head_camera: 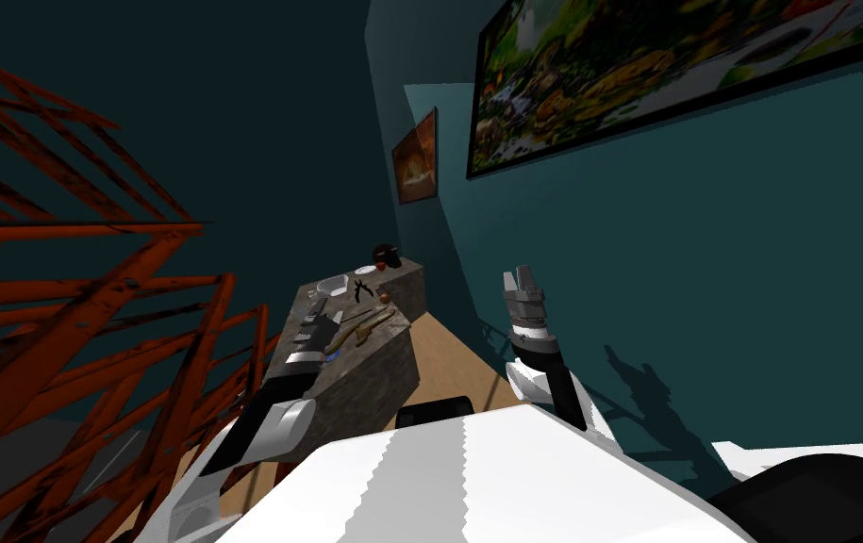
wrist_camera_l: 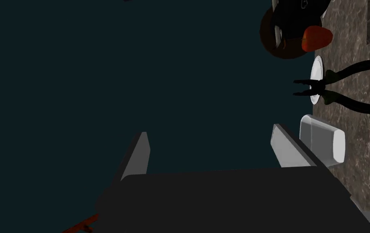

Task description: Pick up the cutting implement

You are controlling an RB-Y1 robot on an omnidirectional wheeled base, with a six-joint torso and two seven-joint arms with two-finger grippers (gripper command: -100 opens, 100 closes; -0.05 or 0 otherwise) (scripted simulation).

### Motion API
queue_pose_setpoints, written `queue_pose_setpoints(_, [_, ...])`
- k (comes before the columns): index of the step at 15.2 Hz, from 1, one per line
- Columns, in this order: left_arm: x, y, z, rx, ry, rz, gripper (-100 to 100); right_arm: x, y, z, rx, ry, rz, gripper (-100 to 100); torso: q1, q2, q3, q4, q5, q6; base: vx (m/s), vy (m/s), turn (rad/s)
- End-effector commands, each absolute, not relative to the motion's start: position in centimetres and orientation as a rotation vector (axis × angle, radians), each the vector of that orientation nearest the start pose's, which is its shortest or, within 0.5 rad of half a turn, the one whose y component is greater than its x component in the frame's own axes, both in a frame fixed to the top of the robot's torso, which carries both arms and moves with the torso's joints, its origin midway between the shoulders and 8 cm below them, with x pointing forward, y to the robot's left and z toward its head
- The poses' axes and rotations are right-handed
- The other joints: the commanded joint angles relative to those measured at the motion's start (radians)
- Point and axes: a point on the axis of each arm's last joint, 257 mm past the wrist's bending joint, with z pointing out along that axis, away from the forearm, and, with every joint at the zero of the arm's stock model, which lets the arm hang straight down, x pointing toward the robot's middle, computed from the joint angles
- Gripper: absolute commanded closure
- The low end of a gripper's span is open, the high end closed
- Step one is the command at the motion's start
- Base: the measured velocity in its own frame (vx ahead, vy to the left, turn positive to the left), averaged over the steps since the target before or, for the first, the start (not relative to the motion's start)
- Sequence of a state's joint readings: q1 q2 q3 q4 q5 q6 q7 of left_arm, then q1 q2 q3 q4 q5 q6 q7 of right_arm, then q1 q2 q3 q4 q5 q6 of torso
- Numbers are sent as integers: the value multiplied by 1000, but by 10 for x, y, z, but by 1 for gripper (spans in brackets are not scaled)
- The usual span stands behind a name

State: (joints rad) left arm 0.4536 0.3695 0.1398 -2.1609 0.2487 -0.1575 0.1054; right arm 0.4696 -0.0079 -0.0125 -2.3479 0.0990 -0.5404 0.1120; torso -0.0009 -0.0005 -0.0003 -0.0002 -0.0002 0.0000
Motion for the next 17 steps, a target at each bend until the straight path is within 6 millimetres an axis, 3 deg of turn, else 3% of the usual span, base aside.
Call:
queue_pose_setpoints(1, [414, 360, -76, -977, 1018, -1249, -100, 325, -261, 69, 441, 600, 1159, 0, 0, 0, 0, 0, 0, 0, 7, -21, -86])
queue_pose_setpoints(11, [428, 386, -114, -1144, 1108, -1189, -100, 325, -261, 69, 441, 600, 1159, 0, 0, 0, 0, 0, 0, 0, 7, -19, -58])
queue_pose_setpoints(12, [431, 397, -120, -1191, 1120, -1182, -100, 325, -261, 69, 441, 600, 1159, 0, 0, 0, 0, 0, 0, 0, 8, -22, -94])
queue_pose_setpoints(15, [432, 399, -129, -1221, 1139, -1161, -100, 325, -261, 69, 441, 600, 1159, 0, 0, 0, 0, 0, 0, 0, 9, -17, -48])
queue_pose_setpoints(17, [434, 411, -139, -1281, 1153, -1144, -100, 325, -261, 69, 441, 600, 1159, 0, 0, 0, 0, 0, 0, 0, 10, -27, -104])
